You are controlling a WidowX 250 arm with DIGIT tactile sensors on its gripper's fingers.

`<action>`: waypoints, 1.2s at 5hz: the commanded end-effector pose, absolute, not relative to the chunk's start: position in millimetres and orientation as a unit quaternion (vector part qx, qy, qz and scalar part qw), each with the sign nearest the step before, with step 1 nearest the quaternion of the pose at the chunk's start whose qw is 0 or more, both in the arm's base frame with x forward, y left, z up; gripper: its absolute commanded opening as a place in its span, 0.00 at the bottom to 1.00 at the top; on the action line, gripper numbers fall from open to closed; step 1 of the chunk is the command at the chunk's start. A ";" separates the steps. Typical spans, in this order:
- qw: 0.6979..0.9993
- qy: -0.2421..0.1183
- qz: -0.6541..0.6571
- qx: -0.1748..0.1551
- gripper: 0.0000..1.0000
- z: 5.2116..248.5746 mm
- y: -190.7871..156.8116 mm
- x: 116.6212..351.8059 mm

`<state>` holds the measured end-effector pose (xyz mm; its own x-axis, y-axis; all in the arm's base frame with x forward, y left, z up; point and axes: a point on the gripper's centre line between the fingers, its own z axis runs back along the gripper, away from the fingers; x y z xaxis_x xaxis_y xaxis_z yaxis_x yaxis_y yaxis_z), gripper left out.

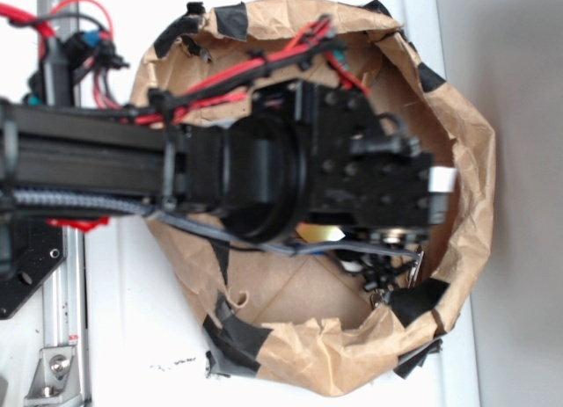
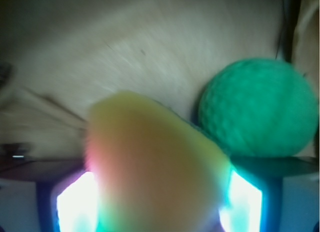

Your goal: Grab the green sponge.

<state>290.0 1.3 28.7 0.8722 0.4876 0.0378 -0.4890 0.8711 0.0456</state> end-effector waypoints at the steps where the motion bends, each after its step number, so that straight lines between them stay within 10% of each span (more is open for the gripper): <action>1: 0.966 -0.027 0.256 0.029 0.00 42.8 11.6 286.4; 3: 0.976 -0.042 0.210 0.046 0.00 67.2 11.5 284.6; 4: 0.984 -0.107 0.130 0.062 0.00 117.6 10.9 276.3; 6: 0.992 -0.092 0.041 0.078 0.00 185.6 26.3 258.8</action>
